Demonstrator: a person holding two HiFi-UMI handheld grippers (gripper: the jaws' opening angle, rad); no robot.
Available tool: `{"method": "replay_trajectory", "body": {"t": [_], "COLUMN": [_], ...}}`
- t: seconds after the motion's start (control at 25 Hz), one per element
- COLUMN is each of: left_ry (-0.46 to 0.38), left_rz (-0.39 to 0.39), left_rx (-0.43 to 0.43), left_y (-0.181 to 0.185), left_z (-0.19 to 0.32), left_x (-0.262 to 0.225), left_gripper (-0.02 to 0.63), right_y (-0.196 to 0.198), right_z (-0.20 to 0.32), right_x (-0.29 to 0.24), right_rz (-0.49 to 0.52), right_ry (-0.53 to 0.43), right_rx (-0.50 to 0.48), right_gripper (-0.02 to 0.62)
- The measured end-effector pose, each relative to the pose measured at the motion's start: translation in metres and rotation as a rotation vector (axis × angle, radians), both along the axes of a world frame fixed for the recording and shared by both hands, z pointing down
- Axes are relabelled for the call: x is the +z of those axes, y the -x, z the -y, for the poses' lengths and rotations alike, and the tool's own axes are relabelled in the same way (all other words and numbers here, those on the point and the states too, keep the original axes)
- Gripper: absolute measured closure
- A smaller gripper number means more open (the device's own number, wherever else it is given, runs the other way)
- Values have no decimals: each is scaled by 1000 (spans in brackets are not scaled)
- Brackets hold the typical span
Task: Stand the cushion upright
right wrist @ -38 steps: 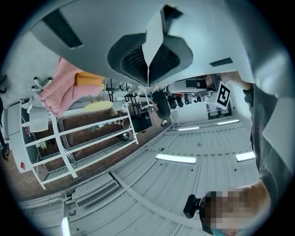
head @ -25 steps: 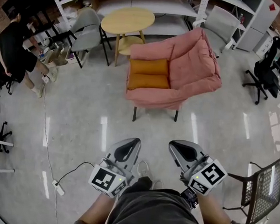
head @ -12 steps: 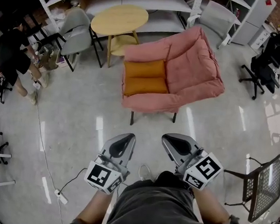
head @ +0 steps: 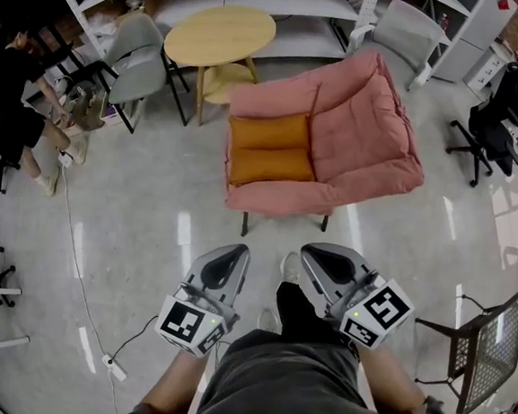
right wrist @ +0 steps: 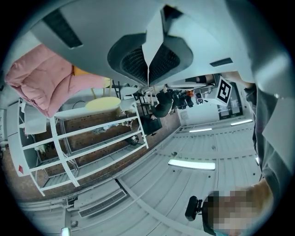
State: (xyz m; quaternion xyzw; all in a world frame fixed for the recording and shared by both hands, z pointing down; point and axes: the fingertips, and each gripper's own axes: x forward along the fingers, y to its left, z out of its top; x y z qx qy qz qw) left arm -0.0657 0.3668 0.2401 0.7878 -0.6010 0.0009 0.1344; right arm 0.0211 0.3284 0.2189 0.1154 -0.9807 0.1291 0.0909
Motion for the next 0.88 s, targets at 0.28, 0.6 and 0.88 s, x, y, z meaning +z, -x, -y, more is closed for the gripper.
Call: {"method": "replay_trajectory", "body": {"t": [0.28, 0.6, 0.88], "left_ry": [22, 82, 139], "left_rz": [6, 35, 47], "left_rx": [-20, -53, -78], "left_y": [11, 30, 53], "left_z": [49, 130, 211], "left_x": [12, 32, 56], "left_gripper": [595, 595, 595], "right_y": [12, 28, 51], "right_z": [50, 133, 214], "right_x": [8, 26, 50], "right_rz": [-9, -25, -46], "right_ry": [-17, 33, 64], "right_rx": [-24, -70, -117], "right_gripper": [578, 578, 578]}}
